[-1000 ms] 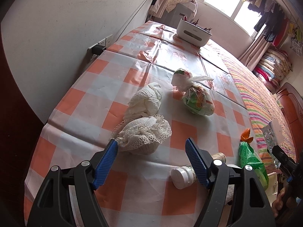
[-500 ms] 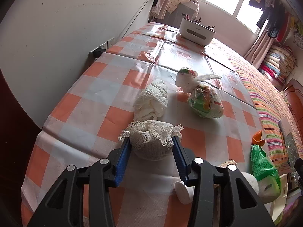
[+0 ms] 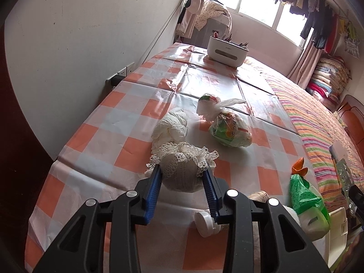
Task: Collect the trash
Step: 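Grasp the lace ball with the left gripper while the right gripper holds the blister pack, then carry both items over the cream bin and open both grippers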
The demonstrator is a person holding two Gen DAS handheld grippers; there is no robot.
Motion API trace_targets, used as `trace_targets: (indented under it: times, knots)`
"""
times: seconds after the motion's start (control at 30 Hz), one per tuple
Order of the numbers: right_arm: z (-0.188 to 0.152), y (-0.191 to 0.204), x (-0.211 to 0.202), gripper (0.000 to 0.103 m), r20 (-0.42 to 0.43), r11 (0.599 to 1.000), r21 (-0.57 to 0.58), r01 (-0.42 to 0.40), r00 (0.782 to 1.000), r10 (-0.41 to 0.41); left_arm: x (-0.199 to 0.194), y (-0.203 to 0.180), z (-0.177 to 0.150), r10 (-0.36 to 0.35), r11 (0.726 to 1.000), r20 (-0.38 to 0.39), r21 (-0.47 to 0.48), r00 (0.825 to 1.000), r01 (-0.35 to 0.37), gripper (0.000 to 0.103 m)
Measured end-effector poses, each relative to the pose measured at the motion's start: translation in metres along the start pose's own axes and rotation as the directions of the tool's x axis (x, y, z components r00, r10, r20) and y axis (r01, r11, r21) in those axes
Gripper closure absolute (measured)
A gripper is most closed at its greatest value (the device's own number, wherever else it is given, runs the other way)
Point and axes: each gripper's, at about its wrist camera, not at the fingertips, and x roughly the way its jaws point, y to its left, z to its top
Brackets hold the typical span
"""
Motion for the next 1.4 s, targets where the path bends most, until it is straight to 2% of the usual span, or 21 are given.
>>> trace_targets:
  times: [0.5, 1.03, 1.4]
  knots:
    - [-0.006, -0.004, -0.025, 0.070, 0.057, 0.999, -0.028, 0.043, 0.998, -0.042, -0.041, -0.039, -0.011, -0.052, 0.996, 0.086, 0.077, 0.995, 0.045, 0.068]
    - [-0.025, -0.030, -0.060, 0.070, 0.122, 0.994, 0.005, 0.108, 0.987, -0.107, -0.067, -0.073, -0.024, -0.052, 0.987, 0.133, 0.157, 0.990, 0.031, 0.068]
    - [-0.043, -0.043, -0.092, 0.070, 0.181, 0.990, 0.032, 0.141, 0.973, -0.144, -0.083, -0.110, -0.036, -0.113, 0.972, 0.149, 0.224, 0.982, 0.077, 0.068]
